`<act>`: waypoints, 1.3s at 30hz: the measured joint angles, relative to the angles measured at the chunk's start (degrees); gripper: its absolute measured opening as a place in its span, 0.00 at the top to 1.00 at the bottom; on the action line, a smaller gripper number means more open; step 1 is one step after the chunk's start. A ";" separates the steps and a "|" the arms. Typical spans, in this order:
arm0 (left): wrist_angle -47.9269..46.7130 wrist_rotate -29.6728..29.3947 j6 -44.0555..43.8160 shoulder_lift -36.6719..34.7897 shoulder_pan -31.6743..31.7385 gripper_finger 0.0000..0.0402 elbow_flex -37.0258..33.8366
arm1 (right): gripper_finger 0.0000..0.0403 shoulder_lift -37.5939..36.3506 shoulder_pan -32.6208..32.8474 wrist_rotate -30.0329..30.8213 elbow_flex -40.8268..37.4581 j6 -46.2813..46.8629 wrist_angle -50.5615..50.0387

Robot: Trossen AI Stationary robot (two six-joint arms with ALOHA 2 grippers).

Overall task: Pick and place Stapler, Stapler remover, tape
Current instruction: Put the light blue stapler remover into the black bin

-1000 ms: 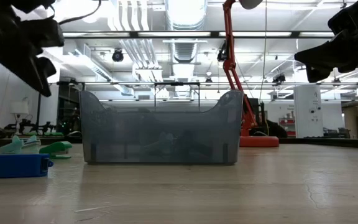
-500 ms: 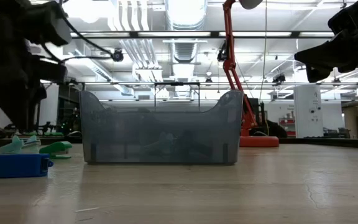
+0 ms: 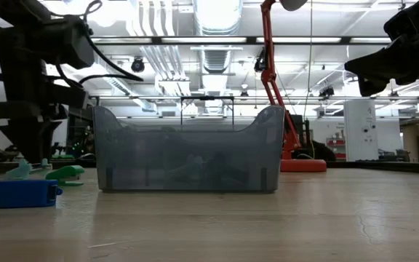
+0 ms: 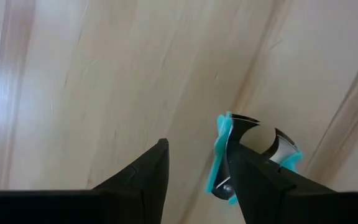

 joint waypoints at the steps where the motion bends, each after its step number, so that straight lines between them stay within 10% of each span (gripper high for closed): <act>1: 0.07 0.02 0.04 0.19 0.00 0.58 0.04 | 0.98 0.00 0.00 0.00 0.00 0.00 0.00; 11: 2.72 2.26 1.71 0.20 0.02 0.62 -0.06 | 0.98 0.00 0.00 0.00 0.00 0.00 0.00; 23: 6.70 6.50 2.05 0.25 0.02 0.98 -0.17 | 0.98 0.00 0.00 0.00 0.00 0.12 0.00; 39: 7.12 11.06 2.03 0.23 -0.38 1.00 6.50 | 0.98 0.00 0.00 0.02 0.00 0.07 0.00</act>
